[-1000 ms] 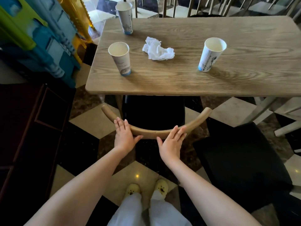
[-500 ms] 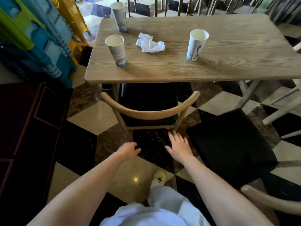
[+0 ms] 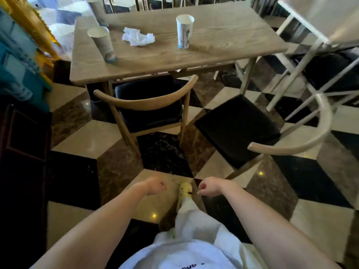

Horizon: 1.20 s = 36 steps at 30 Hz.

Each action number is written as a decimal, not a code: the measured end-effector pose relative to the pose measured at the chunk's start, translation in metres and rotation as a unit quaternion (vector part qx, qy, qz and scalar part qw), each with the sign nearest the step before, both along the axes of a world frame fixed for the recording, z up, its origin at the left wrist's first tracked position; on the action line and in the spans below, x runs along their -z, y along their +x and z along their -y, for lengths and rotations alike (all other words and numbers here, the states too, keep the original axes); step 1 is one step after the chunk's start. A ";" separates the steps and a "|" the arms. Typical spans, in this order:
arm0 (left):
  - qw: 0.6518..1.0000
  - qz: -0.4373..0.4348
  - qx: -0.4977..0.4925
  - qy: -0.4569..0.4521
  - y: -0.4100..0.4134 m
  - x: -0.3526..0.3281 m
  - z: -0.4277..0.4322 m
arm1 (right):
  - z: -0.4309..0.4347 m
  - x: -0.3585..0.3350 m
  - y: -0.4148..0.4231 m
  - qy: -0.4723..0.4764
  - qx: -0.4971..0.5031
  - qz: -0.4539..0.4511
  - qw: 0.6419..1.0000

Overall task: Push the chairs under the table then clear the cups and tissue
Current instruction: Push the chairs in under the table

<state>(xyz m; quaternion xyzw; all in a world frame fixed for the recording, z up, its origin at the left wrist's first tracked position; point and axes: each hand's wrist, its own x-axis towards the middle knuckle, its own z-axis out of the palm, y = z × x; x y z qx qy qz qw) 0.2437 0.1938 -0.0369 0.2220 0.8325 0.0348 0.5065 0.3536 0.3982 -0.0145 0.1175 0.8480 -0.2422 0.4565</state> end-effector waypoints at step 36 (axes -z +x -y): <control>0.954 -0.153 -0.060 0.252 0.168 -0.072 -0.469 | -0.425 -0.057 0.211 0.005 0.267 -0.226 0.937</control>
